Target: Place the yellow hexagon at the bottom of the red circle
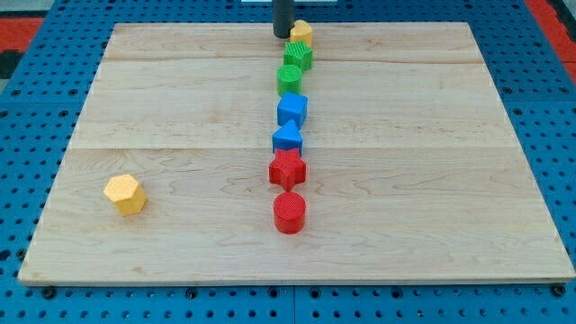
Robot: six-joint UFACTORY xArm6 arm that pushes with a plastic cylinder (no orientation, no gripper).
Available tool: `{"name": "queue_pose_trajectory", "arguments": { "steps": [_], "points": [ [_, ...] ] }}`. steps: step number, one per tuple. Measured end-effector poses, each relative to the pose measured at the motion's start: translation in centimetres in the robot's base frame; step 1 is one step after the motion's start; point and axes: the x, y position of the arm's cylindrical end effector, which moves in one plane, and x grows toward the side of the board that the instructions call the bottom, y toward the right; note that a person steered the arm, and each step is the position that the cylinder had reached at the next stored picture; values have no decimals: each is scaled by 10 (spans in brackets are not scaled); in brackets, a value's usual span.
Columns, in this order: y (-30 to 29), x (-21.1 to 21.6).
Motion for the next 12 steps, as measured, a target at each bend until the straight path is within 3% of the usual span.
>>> {"name": "queue_pose_trajectory", "arguments": {
  "steps": [1, 2, 3, 6, 7, 8, 9, 11, 12],
  "points": [
    [-96, 15],
    [-199, 92],
    [-266, 174],
    [-145, 353],
    [-191, 374],
    [-171, 394],
    [-185, 377],
    [-112, 374],
    [-136, 358]
  ]
}}
